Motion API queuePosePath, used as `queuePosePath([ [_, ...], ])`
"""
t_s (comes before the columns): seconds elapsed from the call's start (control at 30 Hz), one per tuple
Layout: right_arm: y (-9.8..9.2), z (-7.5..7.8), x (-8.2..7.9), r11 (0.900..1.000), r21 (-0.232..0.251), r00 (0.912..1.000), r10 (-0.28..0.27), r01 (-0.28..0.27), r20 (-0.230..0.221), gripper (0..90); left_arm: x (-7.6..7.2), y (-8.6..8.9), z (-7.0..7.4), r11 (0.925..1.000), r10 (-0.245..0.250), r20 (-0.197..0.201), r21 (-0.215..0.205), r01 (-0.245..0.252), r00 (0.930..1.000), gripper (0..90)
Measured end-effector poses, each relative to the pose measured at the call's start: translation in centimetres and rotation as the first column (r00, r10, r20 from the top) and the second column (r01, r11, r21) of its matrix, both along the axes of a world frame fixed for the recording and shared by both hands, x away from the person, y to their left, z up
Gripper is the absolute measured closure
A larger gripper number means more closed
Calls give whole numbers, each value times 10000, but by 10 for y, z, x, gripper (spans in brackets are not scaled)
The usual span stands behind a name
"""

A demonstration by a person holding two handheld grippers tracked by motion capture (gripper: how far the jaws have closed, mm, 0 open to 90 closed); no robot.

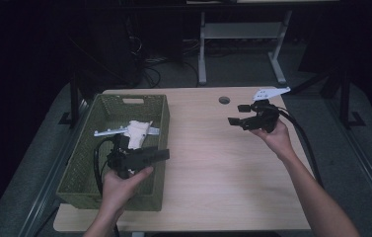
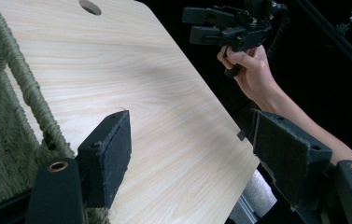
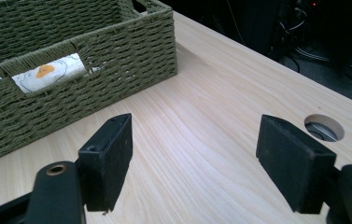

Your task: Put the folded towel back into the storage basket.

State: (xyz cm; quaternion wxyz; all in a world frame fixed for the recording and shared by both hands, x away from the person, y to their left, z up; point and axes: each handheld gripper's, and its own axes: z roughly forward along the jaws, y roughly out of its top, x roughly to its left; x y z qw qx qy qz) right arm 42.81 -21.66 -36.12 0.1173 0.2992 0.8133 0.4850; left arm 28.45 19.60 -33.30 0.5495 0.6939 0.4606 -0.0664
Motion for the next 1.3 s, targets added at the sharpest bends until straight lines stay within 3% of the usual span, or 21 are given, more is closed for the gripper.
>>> queuePosePath([
  [0.73, -42, -15, -18, 9981, 19, 9980, -609, 609, -163, 259, 7, -27, -6, 9993, -354, -179, 113, 356, 9992, 274],
  [1.0, -62, -22, -31, 9956, 67, 9954, -931, 932, -205, 258, 8, -50, -12, 9978, -650, -197, 93, 651, 9977, 274],
  [1.3, -88, -30, -47, 9915, 107, 9913, -1293, 1295, -238, 255, 8, -84, -20, 9916, -1232, -116, 385, 1236, 9923, 273],
])
